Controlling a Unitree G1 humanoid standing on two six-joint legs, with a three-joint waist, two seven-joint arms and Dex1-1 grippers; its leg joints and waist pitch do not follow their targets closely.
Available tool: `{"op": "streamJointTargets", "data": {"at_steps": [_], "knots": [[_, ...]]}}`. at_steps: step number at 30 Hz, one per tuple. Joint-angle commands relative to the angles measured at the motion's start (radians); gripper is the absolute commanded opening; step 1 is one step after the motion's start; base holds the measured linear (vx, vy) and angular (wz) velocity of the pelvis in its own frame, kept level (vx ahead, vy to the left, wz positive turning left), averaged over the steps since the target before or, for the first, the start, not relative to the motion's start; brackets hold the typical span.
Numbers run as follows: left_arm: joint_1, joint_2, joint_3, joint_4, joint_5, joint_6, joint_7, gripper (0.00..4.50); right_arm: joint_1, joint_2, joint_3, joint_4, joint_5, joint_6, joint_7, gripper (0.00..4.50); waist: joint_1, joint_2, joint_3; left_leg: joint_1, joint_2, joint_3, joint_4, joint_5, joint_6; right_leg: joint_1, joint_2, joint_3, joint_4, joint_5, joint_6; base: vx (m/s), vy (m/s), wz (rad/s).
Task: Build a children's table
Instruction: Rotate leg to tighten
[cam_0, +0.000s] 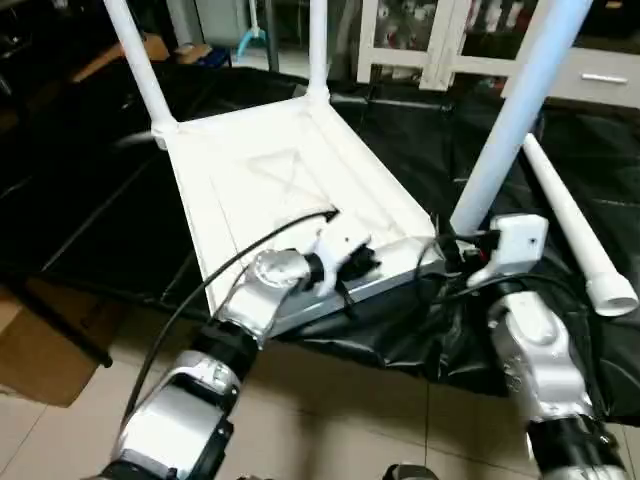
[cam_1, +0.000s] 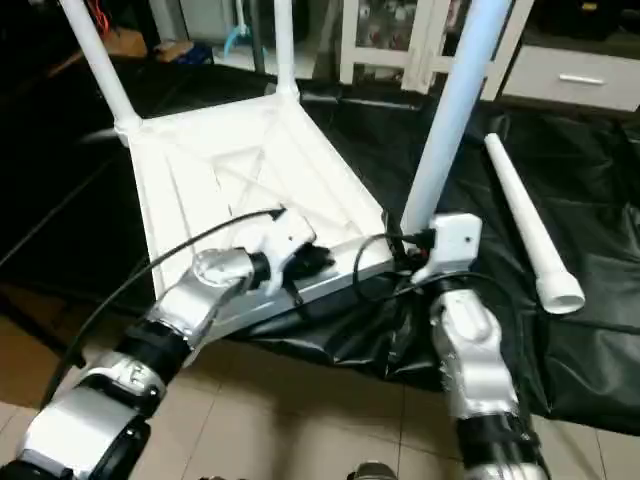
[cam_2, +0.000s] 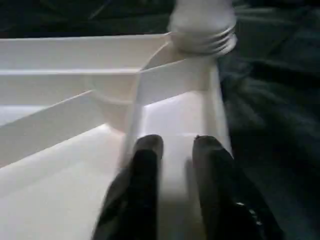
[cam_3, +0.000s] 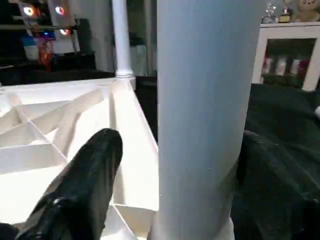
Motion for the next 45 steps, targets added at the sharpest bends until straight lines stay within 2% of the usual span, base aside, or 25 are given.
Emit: {"op": "streamJointTargets", "data": {"at_steps": [1,2,3,4,5,6,7,8,9,10,11,12,14,16,18,21,26,30,31,32,37,41,45], "knots": [[-0.011,-0.008,-0.007,-0.017,-0.019,0.037,-0.038,1.50,0.023,-0.025,-0.017,-0.088,0.033,0.041,0.036,3.96,0.010,-0.018,-0.082,0.044,0.070,-0.032,-0.068,-0.015,0.249,0.049,-0.002,0.015,-0.028,-0.044,-0.230,0.000,0.000,0.00],[-0.013,-0.011,-0.007,-0.019,-0.021,0.044,-0.043,1.62,0.032,-0.035,-0.023,-0.108,0.041,0.053,0.042,4.01,0.012,-0.022,-0.079,0.042,0.071,-0.031,-0.073,-0.054,0.233,0.050,-0.001,0.017,-0.033,-0.079,-0.225,0.000,0.000,0.00],[-0.015,-0.017,-0.004,-0.020,-0.026,0.055,-0.046,1.67,0.040,-0.046,-0.030,-0.123,0.050,0.064,0.047,4.05,0.018,-0.022,-0.075,0.044,0.072,-0.031,-0.080,-0.136,0.193,0.045,0.003,0.019,-0.038,-0.145,-0.219,0.000,0.000,0.00],[-0.021,-0.022,-0.005,-0.018,-0.027,0.062,-0.053,1.68,0.057,-0.071,-0.033,-0.151,0.068,0.102,0.069,4.13,0.021,-0.009,-0.071,0.049,0.072,-0.032,-0.089,-0.218,0.147,0.043,0.004,0.021,-0.043,-0.204,-0.207,-0.052,0.004,0.01],[-0.021,-0.022,-0.005,-0.018,-0.027,0.062,-0.053,1.74,0.057,-0.071,-0.033,-0.151,0.068,0.102,0.069,4.26,0.021,-0.018,-0.066,0.053,0.073,-0.031,-0.096,-0.297,0.103,0.038,0.008,0.024,-0.052,-0.256,-0.193,-0.052,0.004,0.01],[-0.026,-0.027,-0.004,-0.012,-0.026,0.063,-0.057,2.01,0.074,-0.095,-0.031,-0.178,0.094,0.143,0.101,4.41,0.020,-0.019,-0.064,0.055,0.072,-0.029,-0.100,-0.338,0.082,0.036,0.010,0.026,-0.056,-0.286,-0.188,0.000,0.000,0.00],[-0.027,-0.028,-0.003,-0.010,-0.025,0.064,-0.060,2.01,0.079,-0.102,-0.030,-0.186,0.102,0.156,0.112,4.41,0.021,-0.017,-0.060,0.061,0.072,-0.030,-0.106,-0.413,0.038,0.031,0.010,0.028,-0.063,-0.346,-0.172,0.000,0.000,0.00],[-0.031,-0.029,-0.006,-0.007,-0.021,0.062,-0.065,2.08,0.093,-0.122,-0.027,-0.201,0.112,0.176,0.138,4.43,0.020,-0.017,-0.060,0.064,0.073,-0.031,-0.108,-0.440,0.018,0.028,0.009,0.029,-0.064,-0.361,-0.166,0.000,0.000,0.00],[-0.038,-0.032,-0.012,-0.001,-0.012,0.057,-0.060,2.13,0.122,-0.161,-0.034,-0.232,0.132,0.218,0.186,4.43,0.018,-0.018,-0.060,0.061,0.072,-0.034,-0.111,-0.476,-0.005,0.031,0.009,0.030,-0.066,-0.378,-0.151,0.000,0.000,0.00],[-0.038,-0.032,-0.012,-0.001,-0.012,0.057,-0.060,2.25,0.122,-0.161,-0.034,-0.232,0.132,0.218,0.186,4.43,0.018,-0.019,-0.059,0.059,0.072,-0.035,-0.112,-0.486,-0.012,0.033,0.009,0.031,-0.067,-0.382,-0.143,0.000,0.000,0.00],[-0.042,-0.034,-0.014,0.003,-0.011,0.059,-0.059,2.25,0.136,-0.182,-0.042,-0.246,0.138,0.238,0.206,4.43,0.013,-0.020,-0.061,0.052,0.069,-0.038,-0.114,-0.486,-0.018,0.035,0.005,0.033,-0.067,-0.381,-0.130,0.000,0.000,0.00],[-0.047,-0.039,-0.014,0.007,-0.015,0.067,-0.063,2.25,0.146,-0.204,-0.050,-0.255,0.145,0.260,0.223,4.43,0.011,-0.020,-0.061,0.048,0.069,-0.040,-0.115,-0.485,-0.017,0.037,0.004,0.033,-0.068,-0.383,-0.125,0.000,0.000,0.00],[-0.052,-0.046,-0.012,0.011,-0.020,0.076,-0.067,2.25,0.152,-0.222,-0.056,-0.261,0.155,0.281,0.237,4.43,0.004,-0.021,-0.061,0.049,0.068,-0.040,-0.114,-0.488,-0.016,0.033,0.003,0.033,-0.072,-0.391,-0.119,0.000,0.000,0.00],[-0.056,-0.049,-0.017,0.017,-0.013,0.070,-0.067,2.25,0.157,-0.236,-0.058,-0.265,0.162,0.292,0.253,4.43,-0.006,-0.023,-0.060,0.044,0.066,-0.041,-0.113,-0.489,-0.010,0.033,0.002,0.033,-0.075,-0.414,-0.113,0.000,0.000,0.00],[-0.069,-0.058,-0.030,0.047,0.011,0.053,-0.055,2.25,0.168,-0.270,-0.058,-0.264,0.156,0.304,0.279,4.43,-0.010,-0.020,-0.060,0.045,0.065,-0.042,-0.113,-0.491,-0.008,0.031,0.001,0.032,-0.079,-0.427,-0.106,0.000,0.000,0.00],[-0.081,-0.067,-0.031,0.075,0.020,0.050,-0.035,2.25,0.171,-0.284,-0.064,-0.261,0.151,0.309,0.286,4.43,-0.013,-0.023,-0.061,0.046,0.065,-0.040,-0.113,-0.472,0.001,0.031,0.002,0.032,-0.082,-0.405,-0.107,0.000,0.000,0.00],[-0.104,-0.083,-0.028,0.130,0.020,0.106,-0.028,2.25,0.176,-0.300,-0.088,-0.271,0.162,0.338,0.298,4.43,-0.025,-0.023,-0.067,0.038,0.065,-0.037,-0.109,-0.394,0.050,0.039,0.000,0.033,-0.075,-0.306,-0.143,0.000,0.000,0.00],[-0.133,-0.087,-0.009,0.183,0.032,0.135,0.033,2.25,0.174,-0.305,-0.091,-0.275,0.154,0.340,0.302,4.43,-0.025,-0.022,-0.072,0.037,0.064,-0.033,-0.099,-0.317,0.100,0.045,-0.001,0.031,-0.068,-0.237,-0.165,0.000,0.000,0.00],[-0.133,-0.087,-0.009,0.183,0.032,0.135,0.033,2.25,0.174,-0.305,-0.091,-0.275,0.154,0.340,0.302,4.43,-0.025,-0.022,-0.072,0.037,0.064,-0.033,-0.099,-0.317,0.100,0.045,-0.001,0.031,-0.068,-0.237,-0.165,0.000,0.000,0.00],[-0.145,-0.087,0.004,0.204,0.032,0.131,0.053,2.25,0.173,-0.302,-0.094,-0.277,0.152,0.342,0.304,4.43,-0.023,-0.022,-0.074,0.039,0.065,-0.033,-0.097,-0.299,0.110,0.044,0.000,0.031,-0.066,-0.217,-0.172,0.000,0.000,0.00],[-0.154,-0.074,0.012,0.206,0.031,0.133,0.057,2.25,0.171,-0.299,-0.095,-0.277,0.143,0.343,0.309,4.43,-0.016,-0.022,-0.077,0.037,0.066,-0.030,-0.088,-0.209,0.163,0.050,-0.001,0.028,-0.056,-0.142,-0.198,0.000,0.000,0.00],[-0.156,-0.068,0.001,0.221,0.039,0.140,0.039,2.25,0.169,-0.299,-0.095,-0.274,0.138,0.338,0.311,4.43,-0.015,-0.023,-0.075,0.038,0.067,-0.030,-0.090,-0.232,0.160,0.049,0.000,0.027,-0.059,-0.181,-0.197,0.000,0.000,0.00],[-0.147,-0.067,-0.019,0.225,0.055,0.157,0.007,2.25,0.168,-0.298,-0.095,-0.270,0.134,0.334,0.314,4.43,-0.021,-0.022,-0.071,0.039,0.067,-0.033,-0.096,-0.290,0.124,0.047,0.000,0.026,-0.067,-0.258,-0.176,0.000,0.000,0.00]]}}
